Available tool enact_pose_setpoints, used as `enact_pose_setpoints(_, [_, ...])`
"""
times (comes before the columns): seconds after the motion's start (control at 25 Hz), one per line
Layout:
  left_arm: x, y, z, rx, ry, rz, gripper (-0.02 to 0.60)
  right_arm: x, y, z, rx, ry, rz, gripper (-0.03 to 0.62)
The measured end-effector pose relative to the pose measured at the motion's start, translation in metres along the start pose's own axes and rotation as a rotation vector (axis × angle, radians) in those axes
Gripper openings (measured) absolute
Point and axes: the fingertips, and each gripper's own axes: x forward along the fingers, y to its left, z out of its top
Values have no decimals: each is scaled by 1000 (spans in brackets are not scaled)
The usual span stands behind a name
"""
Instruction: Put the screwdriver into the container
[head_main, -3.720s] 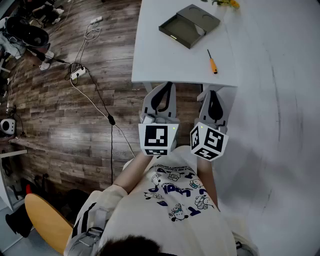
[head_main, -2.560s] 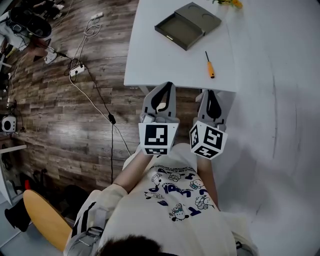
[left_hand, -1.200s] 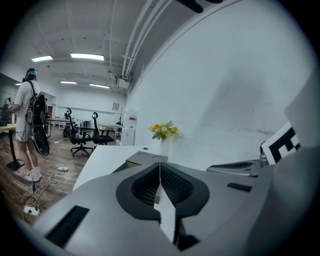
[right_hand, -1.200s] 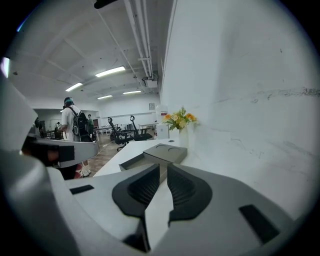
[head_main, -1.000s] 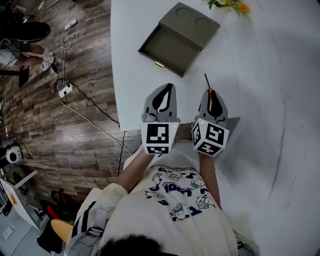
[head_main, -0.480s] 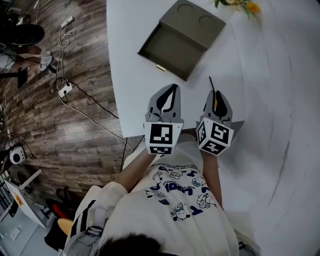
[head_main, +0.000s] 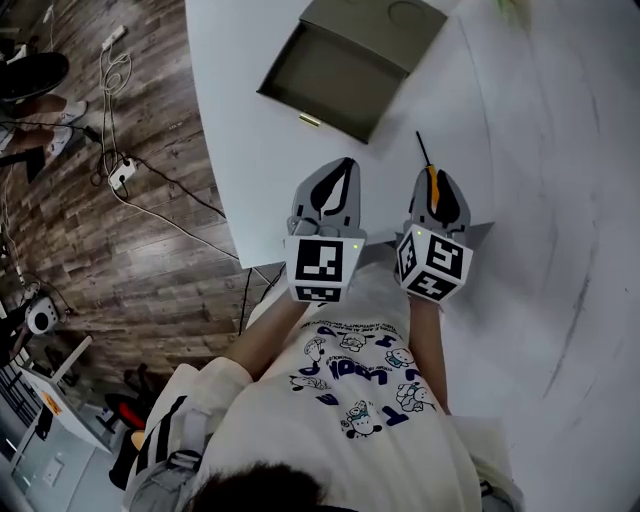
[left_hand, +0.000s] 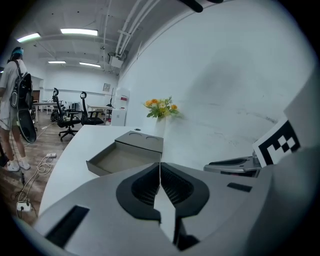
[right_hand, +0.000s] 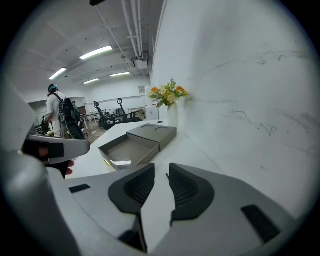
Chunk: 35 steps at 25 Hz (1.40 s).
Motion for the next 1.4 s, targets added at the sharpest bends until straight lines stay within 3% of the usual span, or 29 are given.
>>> enact_pose_setpoints(0.72, [22,-8,-36,-33,105,16,18,23,-35,-44,-69,145,14,133])
enact_pose_setpoints(1.4, [43,-15,-55,-59,168,57,18,51,-42,-75,-225,305,191,148])
